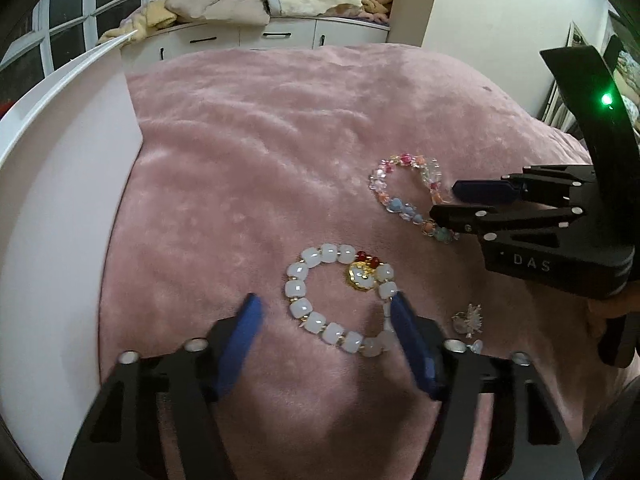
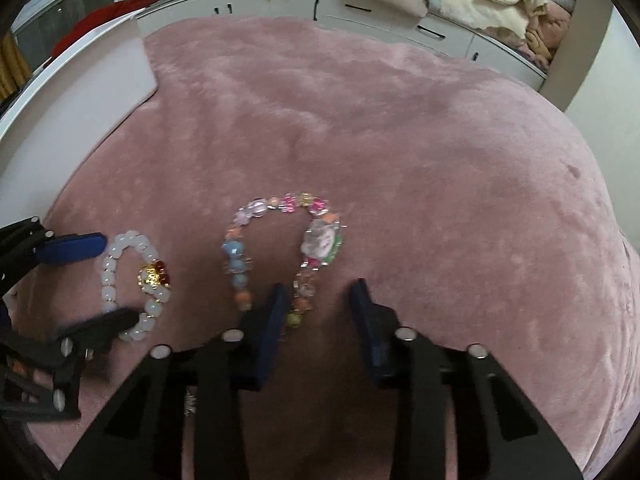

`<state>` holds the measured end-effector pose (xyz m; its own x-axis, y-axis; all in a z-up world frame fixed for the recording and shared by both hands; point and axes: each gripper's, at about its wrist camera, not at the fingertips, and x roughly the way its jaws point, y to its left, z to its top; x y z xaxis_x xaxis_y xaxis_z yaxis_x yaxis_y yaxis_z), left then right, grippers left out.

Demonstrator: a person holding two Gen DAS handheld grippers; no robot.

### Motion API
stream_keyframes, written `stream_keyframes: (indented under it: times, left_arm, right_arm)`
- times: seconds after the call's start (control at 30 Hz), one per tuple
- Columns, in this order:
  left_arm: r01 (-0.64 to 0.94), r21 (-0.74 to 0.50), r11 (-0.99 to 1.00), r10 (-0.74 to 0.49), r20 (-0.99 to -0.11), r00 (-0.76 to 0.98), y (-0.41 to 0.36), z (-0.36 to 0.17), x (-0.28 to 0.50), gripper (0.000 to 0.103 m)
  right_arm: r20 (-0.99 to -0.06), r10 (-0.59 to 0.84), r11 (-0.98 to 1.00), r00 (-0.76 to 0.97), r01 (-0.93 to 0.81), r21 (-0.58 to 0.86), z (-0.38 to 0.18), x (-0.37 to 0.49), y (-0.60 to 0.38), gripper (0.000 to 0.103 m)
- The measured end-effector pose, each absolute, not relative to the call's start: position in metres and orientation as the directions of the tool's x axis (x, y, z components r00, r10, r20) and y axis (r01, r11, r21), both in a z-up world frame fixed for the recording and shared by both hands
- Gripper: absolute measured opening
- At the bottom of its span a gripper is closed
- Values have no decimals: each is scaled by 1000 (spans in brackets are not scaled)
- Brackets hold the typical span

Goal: Organize jewelry
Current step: 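Grasp the multicolour bead bracelet with the right gripper while the left grasps the white bead bracelet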

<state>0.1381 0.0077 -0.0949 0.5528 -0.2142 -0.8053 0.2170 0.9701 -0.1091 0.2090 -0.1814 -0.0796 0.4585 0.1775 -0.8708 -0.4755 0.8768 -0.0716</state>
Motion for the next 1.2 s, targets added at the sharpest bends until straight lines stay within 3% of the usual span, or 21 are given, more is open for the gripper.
stream_keyframes:
  times: [0.03, 0.07, 0.3, 0.37, 1.2]
  left_arm:
    - [213, -100, 972, -204, -810, 550, 8, -96, 138, 55]
    - [210, -98, 973, -200, -811, 550, 9, -97, 141, 53]
    - [183, -134, 974, -214, -810, 546, 21, -97, 141, 32]
    - [184, -143, 972, -221, -814, 537, 22, -97, 142, 16]
    - [247, -168, 954, -285, -760, 585, 23, -47, 129, 15]
  right_arm:
    - [-874, 187, 871, 449, -487, -64, -81, 208, -180, 16]
    - [-877, 203, 864, 435, -501, -48, -82, 207, -178, 14]
    - [-879, 254, 870, 404, -492, 25, -82, 207, -181, 11]
    - [-878, 286, 875, 384, -478, 76, -82, 209, -185, 9]
    - [-793, 384, 877, 473, -456, 152, -42, 191, -201, 8]
